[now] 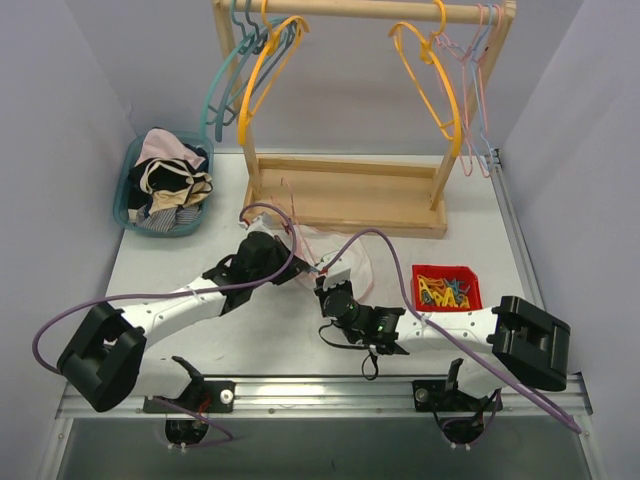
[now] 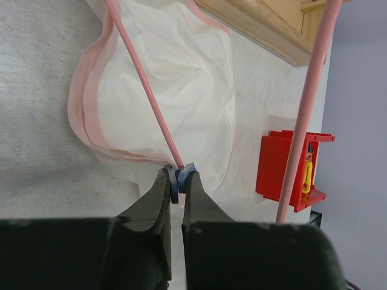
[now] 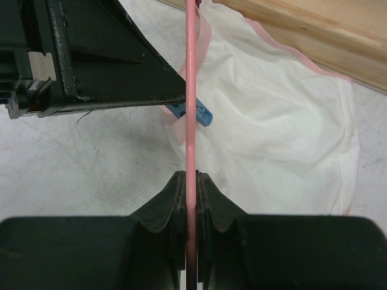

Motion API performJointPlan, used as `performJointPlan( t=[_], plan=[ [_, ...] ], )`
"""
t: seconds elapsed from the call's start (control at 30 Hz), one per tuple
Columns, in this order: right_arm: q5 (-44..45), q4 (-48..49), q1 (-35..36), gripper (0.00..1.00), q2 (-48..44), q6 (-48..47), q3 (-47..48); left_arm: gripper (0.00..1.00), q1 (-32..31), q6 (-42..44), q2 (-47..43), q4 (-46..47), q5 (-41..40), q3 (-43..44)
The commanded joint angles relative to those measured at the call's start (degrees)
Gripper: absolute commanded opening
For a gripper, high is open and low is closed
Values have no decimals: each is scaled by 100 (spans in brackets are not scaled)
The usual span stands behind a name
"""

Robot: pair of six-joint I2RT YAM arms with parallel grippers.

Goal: Remove the underwear clipped to the hanger

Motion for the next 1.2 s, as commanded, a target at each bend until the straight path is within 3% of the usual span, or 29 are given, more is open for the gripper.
performJointPlan(
  t=[0.0,0.17,0.4,0.57,0.63,0.7,0.8,0.83,0.87,1.07,1.17],
  plan=[
    [407,-4,11,0,-125,83,102,3,59,-4,-270,139,-7,-134],
    [548,-206,-77,0,-117,258,76,3,191,-258,-928,535,-86,-608],
    [645,-399,-253,0,-397,374,-29,3,191,-57,-1597,-228,186,-679],
    [478,-443,-297,0,-749,180,-91,3,183,-56,-2133,-387,432,-1398],
    [417,-426,-297,0,-846,101,-117,10,183,-83,-2309,-388,503,-1496],
    [486,-469,-288,0,-951,40,-135,29,182,-48,-2397,-675,381,-1453],
    [618,-592,-341,0,-1145,-31,-144,65,182,93,-2599,-993,283,-1277],
    [697,-645,-349,0,-1197,-22,-126,86,182,136,-2678,-1072,48,-1103],
    [724,-689,-358,0,-1320,-83,-117,94,182,250,-2714,-1238,-67,-1014],
    [348,-848,-376,0,-1707,-224,-73,94,270,917,-2399,-1399,-885,-250],
    [206,-830,-323,0,-1699,-163,-74,94,621,1147,-1653,-1127,-563,171]
  ],
)
